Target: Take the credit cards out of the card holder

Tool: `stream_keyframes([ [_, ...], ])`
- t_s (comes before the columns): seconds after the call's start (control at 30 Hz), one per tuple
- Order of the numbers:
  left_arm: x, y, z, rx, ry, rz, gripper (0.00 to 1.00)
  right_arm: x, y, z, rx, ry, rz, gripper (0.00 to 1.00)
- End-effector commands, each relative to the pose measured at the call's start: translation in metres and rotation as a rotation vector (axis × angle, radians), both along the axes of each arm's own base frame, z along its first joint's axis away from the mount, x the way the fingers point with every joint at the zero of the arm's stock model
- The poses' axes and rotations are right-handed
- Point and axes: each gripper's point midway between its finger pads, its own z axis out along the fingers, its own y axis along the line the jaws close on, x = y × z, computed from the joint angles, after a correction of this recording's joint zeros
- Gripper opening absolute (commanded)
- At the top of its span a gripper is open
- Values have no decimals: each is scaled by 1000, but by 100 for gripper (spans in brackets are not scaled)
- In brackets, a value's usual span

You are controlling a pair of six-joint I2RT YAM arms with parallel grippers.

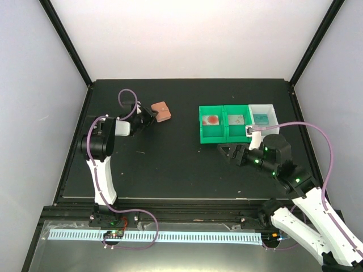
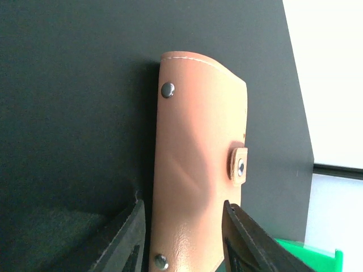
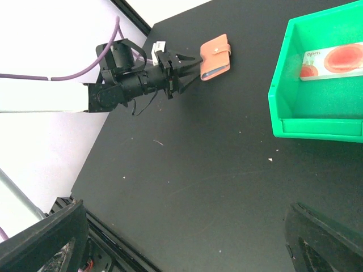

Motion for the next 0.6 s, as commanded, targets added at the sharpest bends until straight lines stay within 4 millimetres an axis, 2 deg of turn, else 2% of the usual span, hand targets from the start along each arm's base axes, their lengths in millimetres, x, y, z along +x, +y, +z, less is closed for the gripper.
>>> stream_keyframes([
  [0.0,-2,-5,-19,42,65,-26,36,-1,-7,2,5,-7,-30,95],
  [0.17,-6,-6,-26,68,83,-34,24,-2,-8,4,10,-18,-35,96],
  [0.37,-17,-10,-28,64,89,-72,4,-5,-15,4,-10,-24,-56,97],
  [0.57,-31,-12,-5,61,57,-109,2,-9,-20,7,-11,-46,-60,97],
])
